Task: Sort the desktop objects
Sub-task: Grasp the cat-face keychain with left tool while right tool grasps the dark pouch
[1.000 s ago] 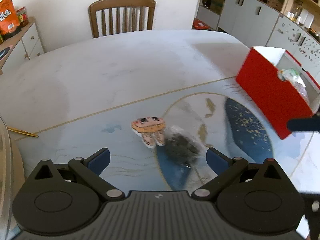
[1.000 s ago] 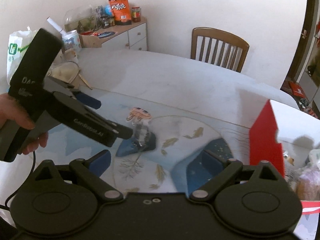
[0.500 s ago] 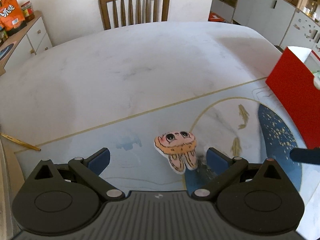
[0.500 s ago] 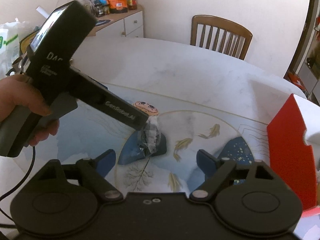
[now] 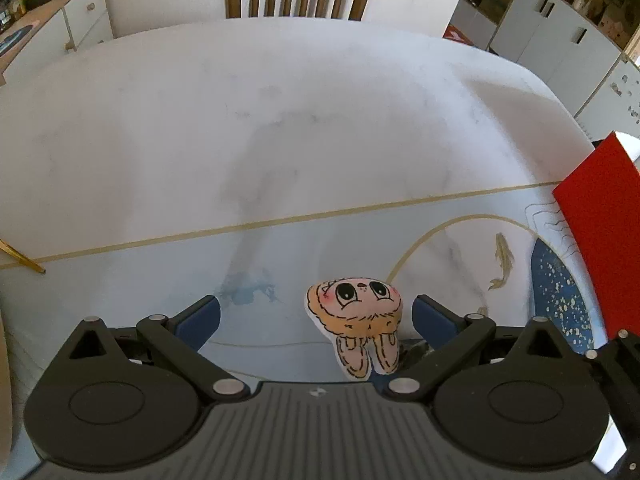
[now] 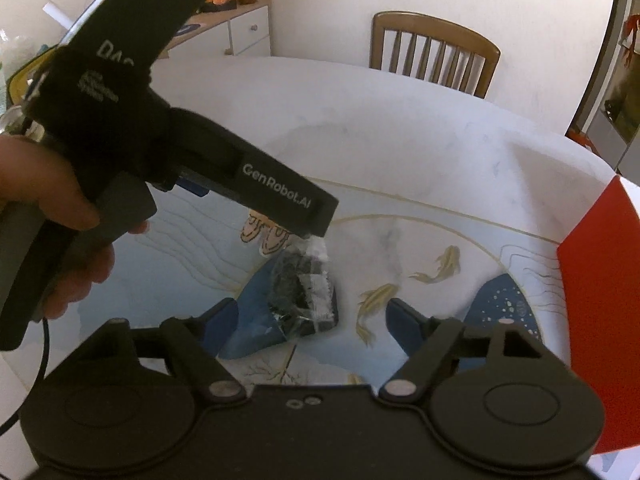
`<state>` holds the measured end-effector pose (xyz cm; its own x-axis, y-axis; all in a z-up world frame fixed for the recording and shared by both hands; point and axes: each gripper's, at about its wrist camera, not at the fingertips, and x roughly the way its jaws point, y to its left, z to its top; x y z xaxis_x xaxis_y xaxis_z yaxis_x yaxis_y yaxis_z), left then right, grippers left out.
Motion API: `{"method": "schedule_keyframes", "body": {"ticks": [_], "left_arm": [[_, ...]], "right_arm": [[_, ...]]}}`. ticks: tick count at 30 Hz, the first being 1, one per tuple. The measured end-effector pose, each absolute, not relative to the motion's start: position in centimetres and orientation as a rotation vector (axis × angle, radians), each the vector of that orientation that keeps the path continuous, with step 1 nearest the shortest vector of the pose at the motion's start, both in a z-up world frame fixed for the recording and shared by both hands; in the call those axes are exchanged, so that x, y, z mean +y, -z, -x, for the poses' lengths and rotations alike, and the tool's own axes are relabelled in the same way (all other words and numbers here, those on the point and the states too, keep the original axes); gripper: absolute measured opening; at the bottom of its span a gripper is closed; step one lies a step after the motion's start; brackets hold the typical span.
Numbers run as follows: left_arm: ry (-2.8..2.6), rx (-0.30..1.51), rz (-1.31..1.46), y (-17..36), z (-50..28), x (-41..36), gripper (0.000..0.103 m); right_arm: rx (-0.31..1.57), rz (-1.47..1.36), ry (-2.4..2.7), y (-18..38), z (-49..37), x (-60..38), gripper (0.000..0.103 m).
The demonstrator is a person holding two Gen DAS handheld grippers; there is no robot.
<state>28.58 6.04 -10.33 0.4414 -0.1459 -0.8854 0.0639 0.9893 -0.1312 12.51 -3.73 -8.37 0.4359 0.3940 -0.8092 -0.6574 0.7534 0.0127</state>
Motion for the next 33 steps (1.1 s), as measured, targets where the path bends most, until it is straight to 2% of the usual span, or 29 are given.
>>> {"method": "schedule_keyframes", "body": {"ticks": [6,8,15,17,20,23,25,29,33], "left_arm": [[0.126,1.098,0.064,10.5,-28.8,5.3,0.102],[0.122,1.091,0.060,10.5,-28.8,5.2,0.100],[0.131,1.052,0.006,10.2,-28.2,4.5,0.077],[0.143,1.050,0.003,10.1,-28.1,4.4,0.071],[0.153,1.048,-0.001,10.1,-27.9,4.3,0.068],[0.167,1.047,0.002,10.1,-27.8,4.1,0.066],[0.181,1.042,-0.007,10.2,-27.5,3.8,0.059],[0.192,1.040,-0.002,10.2,-27.3,3.6,0.053],[0.209,1.044,-0.001,10.1,-27.1,3.4,0.052]], "right_arm": [[0.909,0.345,-0.676,9.1,-12.9,-3.0,0.070],[0.910,0.343,-0.674,9.2,-13.1,-2.8,0.061],[0.922,0.316,-0.649,9.6,-13.8,-2.8,0.054],[0.934,0.304,-0.649,9.7,-13.9,-2.9,0.041],[0.946,0.299,-0.641,9.8,-14.0,-3.2,0.034],[0.946,0.298,-0.633,9.8,-14.0,-3.6,0.033],[0.947,0.295,-0.628,9.8,-13.9,-4.0,0.032],[0.951,0.284,-0.611,9.8,-13.9,-5.1,0.030],[0.954,0.279,-0.593,9.7,-14.1,-5.9,0.030]]}}
